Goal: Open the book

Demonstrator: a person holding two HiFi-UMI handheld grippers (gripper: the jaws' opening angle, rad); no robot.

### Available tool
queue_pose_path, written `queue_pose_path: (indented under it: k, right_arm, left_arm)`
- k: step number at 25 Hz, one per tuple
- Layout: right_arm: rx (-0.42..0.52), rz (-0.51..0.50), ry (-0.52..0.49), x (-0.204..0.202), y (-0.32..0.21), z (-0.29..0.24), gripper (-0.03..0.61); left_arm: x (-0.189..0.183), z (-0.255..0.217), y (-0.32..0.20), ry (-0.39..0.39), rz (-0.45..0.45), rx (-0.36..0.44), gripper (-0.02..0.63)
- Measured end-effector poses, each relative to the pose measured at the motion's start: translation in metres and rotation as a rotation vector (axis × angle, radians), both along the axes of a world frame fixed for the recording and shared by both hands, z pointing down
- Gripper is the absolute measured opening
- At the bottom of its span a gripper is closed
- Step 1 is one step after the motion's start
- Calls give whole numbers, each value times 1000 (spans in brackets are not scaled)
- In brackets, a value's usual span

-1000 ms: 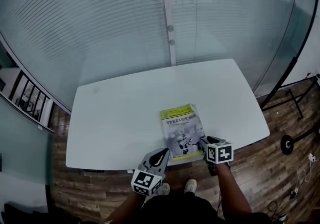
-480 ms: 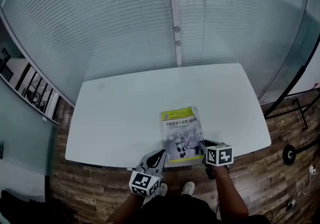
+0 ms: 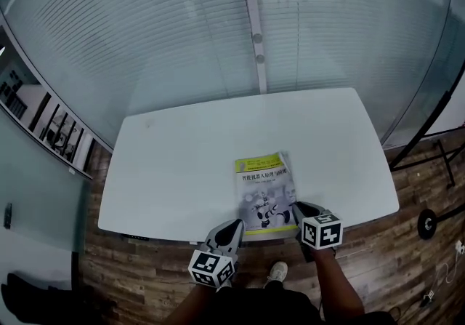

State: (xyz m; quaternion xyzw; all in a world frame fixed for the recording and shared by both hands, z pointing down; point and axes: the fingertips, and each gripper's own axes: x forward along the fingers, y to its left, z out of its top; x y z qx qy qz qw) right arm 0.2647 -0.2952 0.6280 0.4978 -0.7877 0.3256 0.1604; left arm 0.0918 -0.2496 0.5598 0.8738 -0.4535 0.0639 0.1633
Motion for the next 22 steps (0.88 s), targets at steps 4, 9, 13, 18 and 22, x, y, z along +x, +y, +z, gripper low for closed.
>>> queue_pose_path:
  k: [4, 9, 13, 18, 22]
  right_arm:
    - [35, 34, 50, 0, 5, -3, 37]
    - [81, 46, 160, -6, 3, -8, 32]
    - [126, 65, 288, -7, 3, -19, 29]
    - [178, 58, 484, -20, 5, -34, 26]
    - [216, 51, 586, -33, 6, -43, 25]
  left_arm:
    - [-10, -2, 5, -1, 23, 19, 11]
    - [-39, 5, 6, -7, 37, -4, 11]
    - [-58, 2, 14, 13, 50, 0, 11]
    - [-89, 6, 21, 35, 70, -12, 11]
    - [-101, 4, 23, 51, 91, -1, 11]
